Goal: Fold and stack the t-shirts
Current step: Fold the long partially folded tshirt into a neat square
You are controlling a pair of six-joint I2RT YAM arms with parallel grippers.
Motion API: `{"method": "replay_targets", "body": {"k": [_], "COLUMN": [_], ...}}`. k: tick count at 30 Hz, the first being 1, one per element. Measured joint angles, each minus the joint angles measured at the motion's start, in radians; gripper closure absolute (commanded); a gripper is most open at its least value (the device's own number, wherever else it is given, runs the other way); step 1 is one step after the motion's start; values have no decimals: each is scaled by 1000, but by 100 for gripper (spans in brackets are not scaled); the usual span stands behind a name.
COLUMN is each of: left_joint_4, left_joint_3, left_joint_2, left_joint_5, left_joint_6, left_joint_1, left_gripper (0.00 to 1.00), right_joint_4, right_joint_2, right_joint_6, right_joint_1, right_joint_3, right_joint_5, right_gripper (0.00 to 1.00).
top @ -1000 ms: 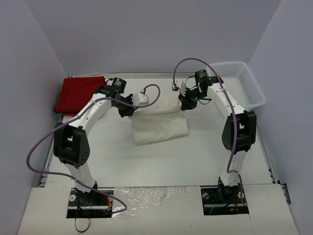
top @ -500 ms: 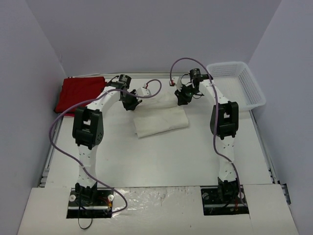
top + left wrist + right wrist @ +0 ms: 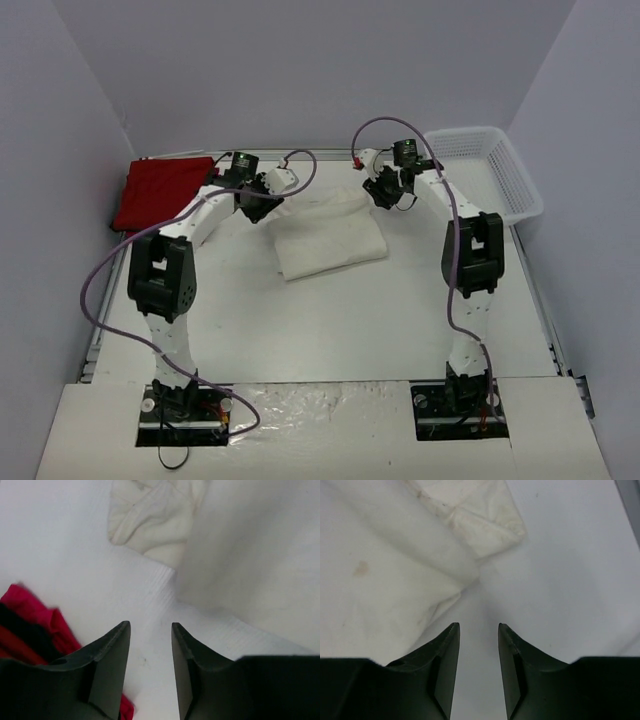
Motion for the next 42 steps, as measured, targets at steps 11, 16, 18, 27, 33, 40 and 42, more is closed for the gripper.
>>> {"method": "replay_targets", "body": {"k": [11,16,18,27,33,40,42], "left_joint_4": [172,155,142,144,142,143,145], "left_joint_3": [-377,-465,-473,-477,-484,-484,-486], "left_joint_2": [-436,-431,-428,-426,-409,-365,-359], "left_joint_5": [-91,-37,-10,182,241,266,270], "left_joint_6": [-256,-372,-412,-510,-520,-521,-521], "left_joint_1": [21,101,146,327,338,339,339], "left_gripper": [57,55,54,50,50,50,50], "right_joint_4": [161,140,134,115,110,99,97], "right_joint_2": [-618,-684,-672,-482,-327,-220,-196], "right_joint_6": [56,109,126,153,157,157,156], "right_joint_1": [332,373,373,543,671,690,695], "right_joint_3": [-491,-540,-540,-493,-460,-402,-384], "right_joint_5": [283,280,280,323,339,362,369], "right_gripper": [57,55,55,55,56,57,57]}}
